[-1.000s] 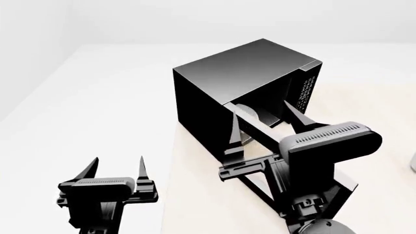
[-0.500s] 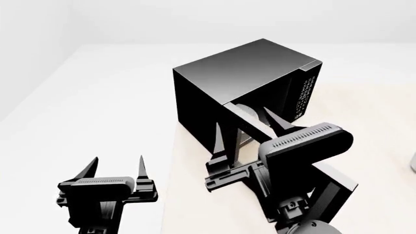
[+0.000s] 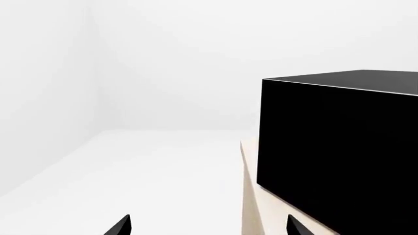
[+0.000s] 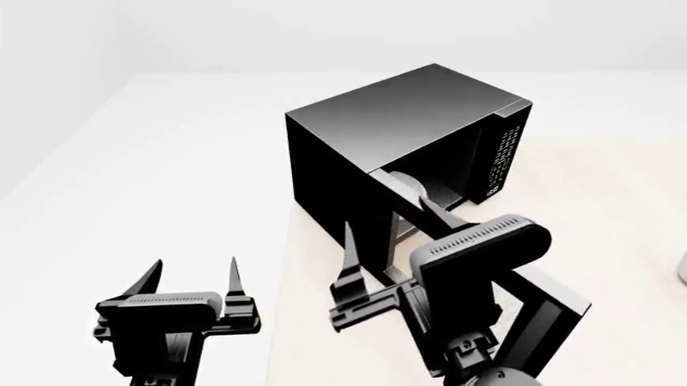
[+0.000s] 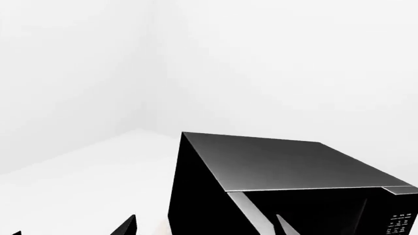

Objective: Close the microwave.

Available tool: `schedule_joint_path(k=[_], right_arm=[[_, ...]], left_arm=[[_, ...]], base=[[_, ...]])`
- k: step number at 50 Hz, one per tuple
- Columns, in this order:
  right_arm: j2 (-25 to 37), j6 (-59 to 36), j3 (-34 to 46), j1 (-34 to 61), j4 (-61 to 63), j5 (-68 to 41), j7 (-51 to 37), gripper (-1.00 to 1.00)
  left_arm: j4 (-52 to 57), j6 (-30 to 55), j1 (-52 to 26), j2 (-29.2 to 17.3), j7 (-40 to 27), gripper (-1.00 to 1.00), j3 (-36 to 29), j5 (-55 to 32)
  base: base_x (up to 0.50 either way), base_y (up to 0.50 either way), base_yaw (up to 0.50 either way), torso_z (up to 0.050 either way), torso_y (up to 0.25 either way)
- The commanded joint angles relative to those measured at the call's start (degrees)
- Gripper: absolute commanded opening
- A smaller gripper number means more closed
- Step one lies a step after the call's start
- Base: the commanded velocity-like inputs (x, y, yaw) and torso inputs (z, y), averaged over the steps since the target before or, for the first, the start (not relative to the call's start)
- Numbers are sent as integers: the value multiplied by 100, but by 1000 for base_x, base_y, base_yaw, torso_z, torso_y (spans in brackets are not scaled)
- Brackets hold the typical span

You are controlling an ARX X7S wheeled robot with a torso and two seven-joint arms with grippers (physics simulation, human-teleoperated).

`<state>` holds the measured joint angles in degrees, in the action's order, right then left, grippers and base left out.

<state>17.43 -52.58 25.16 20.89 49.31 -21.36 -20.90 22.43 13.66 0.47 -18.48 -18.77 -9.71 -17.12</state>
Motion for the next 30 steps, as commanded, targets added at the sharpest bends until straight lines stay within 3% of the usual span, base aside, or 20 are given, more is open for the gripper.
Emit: schedule_joint_path(k=[1,30], right_arm=[[1,196,76,-166,-224,-20,29,100],[36,559,179,-405,-784,-14,72,100]], left_arm=[[-1,-19,11,-15,-18,100,-19,-10],[15,-17,-17,-64,-68,100,-39,-56]], base=[[0,0,0,0,0],[0,0,0,0,0]])
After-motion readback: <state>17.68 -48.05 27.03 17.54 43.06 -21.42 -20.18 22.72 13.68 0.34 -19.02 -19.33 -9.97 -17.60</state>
